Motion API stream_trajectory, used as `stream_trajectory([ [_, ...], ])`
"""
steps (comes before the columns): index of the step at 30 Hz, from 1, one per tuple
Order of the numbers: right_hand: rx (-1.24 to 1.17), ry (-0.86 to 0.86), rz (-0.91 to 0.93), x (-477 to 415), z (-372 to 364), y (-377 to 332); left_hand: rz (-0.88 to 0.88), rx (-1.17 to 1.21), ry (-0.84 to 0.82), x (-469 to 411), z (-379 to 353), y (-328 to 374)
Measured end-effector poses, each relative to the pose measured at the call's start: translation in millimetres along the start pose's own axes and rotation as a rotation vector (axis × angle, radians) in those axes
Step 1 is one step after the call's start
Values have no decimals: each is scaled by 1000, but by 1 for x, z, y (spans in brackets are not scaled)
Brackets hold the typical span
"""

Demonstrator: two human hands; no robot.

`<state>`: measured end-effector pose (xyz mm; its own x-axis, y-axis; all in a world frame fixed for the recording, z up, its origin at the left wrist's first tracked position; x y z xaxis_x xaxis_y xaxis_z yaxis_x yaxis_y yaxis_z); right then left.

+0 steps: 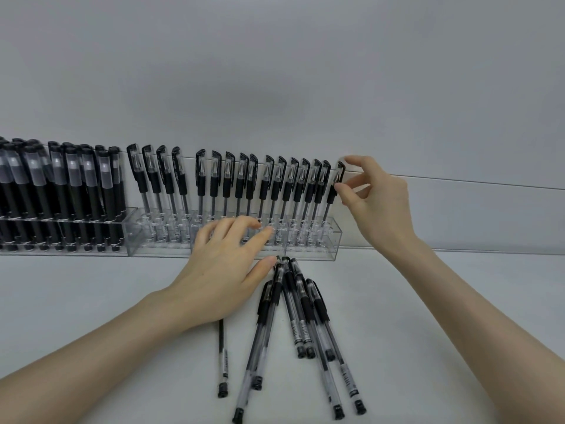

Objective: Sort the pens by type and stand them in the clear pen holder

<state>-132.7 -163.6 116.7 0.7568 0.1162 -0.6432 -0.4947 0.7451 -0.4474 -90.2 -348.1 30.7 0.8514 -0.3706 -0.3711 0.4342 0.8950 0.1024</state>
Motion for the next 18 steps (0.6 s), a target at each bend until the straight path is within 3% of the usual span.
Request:
stream_trajectory([
  [4,-30,-42,-25,16,2,-7,38,16,-15,0,3,2],
  [10,-98,-331,-48,56,-32,-19,106,89,-84,7,20,10],
  [18,15,-735,2,104,-90,-24,357,-20,-383,61,-6,4],
])
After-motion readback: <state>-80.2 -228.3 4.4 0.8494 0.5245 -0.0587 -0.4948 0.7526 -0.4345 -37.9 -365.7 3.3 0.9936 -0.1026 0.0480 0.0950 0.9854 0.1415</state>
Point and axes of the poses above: each hand's wrist, its own x-axis away from the middle knuckle, its own z-axis out of the back of the hand, y = z × x, the point moved 10 cm from there along -x, towards the middle knuckle, and after that the axes turned 8 degrees about -y, right-handed, at the moved point
